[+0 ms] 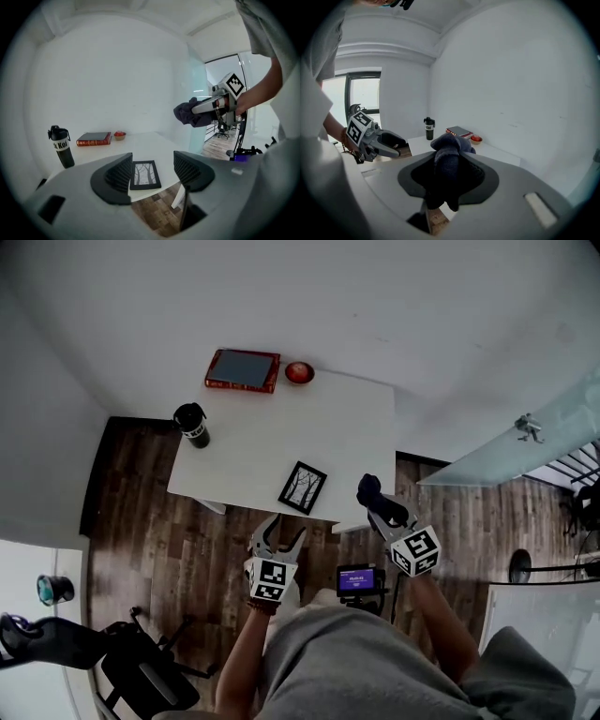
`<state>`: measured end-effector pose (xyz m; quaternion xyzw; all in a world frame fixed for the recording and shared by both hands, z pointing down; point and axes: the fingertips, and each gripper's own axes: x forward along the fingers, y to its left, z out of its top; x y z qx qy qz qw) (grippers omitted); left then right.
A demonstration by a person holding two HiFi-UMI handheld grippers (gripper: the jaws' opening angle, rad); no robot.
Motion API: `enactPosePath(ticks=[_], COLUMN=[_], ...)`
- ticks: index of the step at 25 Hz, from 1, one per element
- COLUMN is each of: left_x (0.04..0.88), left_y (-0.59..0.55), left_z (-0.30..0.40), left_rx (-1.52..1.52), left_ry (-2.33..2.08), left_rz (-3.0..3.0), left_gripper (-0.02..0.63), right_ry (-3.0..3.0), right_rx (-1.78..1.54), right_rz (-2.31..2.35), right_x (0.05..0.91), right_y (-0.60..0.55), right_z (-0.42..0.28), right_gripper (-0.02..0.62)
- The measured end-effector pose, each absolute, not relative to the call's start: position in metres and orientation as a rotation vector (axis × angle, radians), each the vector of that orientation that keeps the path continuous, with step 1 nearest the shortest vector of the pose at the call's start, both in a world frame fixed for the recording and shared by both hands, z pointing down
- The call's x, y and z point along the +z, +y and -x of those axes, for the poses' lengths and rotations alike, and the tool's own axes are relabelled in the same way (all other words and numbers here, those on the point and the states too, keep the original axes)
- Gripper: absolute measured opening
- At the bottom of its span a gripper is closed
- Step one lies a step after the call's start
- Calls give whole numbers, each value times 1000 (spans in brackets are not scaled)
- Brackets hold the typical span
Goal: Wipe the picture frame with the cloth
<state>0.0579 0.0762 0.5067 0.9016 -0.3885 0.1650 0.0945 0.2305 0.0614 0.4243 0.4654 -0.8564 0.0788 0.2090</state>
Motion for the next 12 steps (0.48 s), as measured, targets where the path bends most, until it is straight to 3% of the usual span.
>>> enactPosePath(ticks=[6,12], left_x=[564,614], left_y=[39,18], left_z=[-58,-66], left_rx=[605,689], left_ry=[-1085,-1049], left_rz=[-2621,-2532], left_gripper=[381,437], right_ry=[-2325,-2294], right_rx=[205,200], right_rz=[-1184,-995], right_x=[456,514], right_y=[-6,-78], right_z=[-214,-193], right_gripper=[126,126])
